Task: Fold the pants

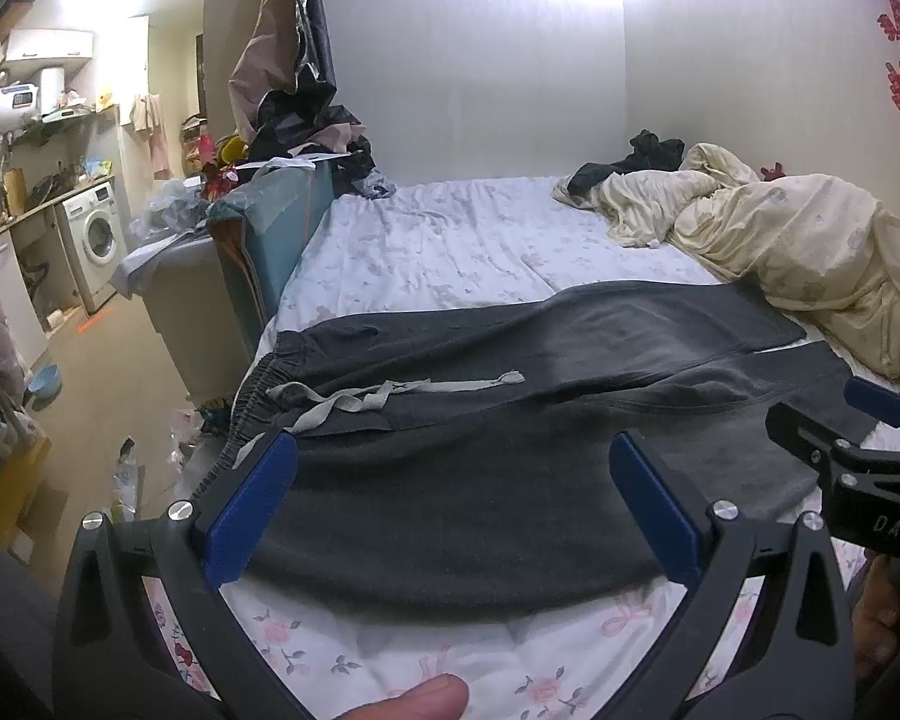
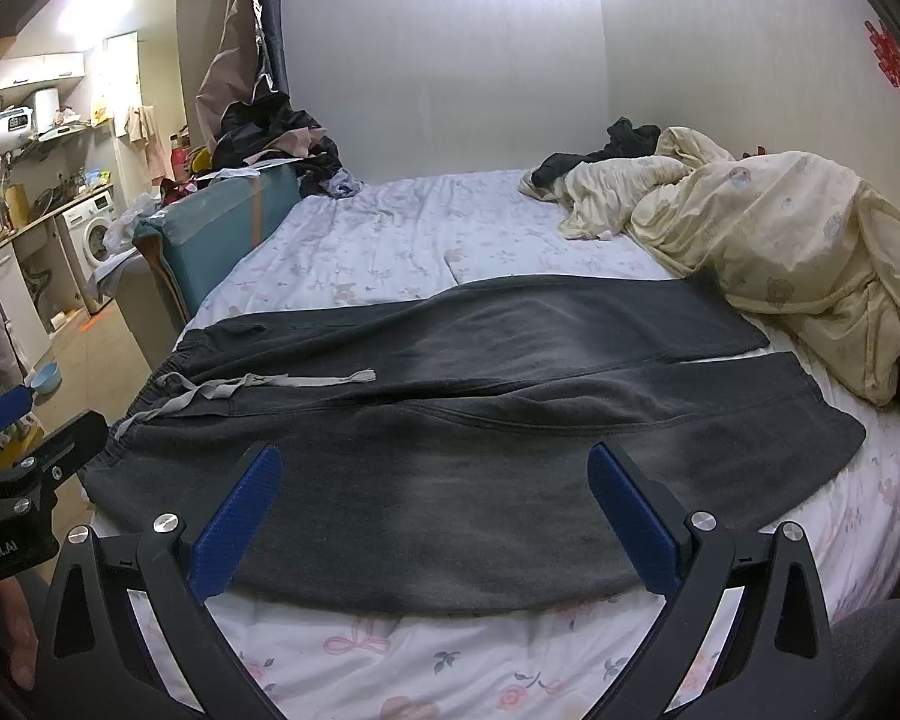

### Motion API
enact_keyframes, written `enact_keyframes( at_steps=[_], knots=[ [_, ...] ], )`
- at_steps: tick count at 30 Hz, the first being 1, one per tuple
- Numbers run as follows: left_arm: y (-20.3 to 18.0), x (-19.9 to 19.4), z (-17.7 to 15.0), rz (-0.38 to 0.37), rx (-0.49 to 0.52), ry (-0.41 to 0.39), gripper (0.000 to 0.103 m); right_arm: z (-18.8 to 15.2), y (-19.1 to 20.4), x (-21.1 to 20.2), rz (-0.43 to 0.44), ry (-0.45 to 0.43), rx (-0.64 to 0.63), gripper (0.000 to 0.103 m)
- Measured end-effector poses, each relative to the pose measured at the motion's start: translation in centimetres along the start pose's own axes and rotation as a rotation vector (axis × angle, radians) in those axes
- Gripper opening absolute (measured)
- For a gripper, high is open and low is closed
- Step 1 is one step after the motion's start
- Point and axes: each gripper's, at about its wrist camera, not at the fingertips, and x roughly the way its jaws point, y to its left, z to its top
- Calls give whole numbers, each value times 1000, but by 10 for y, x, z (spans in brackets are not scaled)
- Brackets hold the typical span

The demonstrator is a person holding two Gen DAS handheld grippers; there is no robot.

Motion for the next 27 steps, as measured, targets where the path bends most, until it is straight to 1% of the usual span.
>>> enact_keyframes(
  at_steps=[6,27],
  knots=[
    [5,0,1,0,-12,4,102,-2,-1,0,0,1,2,103],
    [4,-1,2,0,-12,0,102,-2,0,-2,-1,1,1,103]
  ],
)
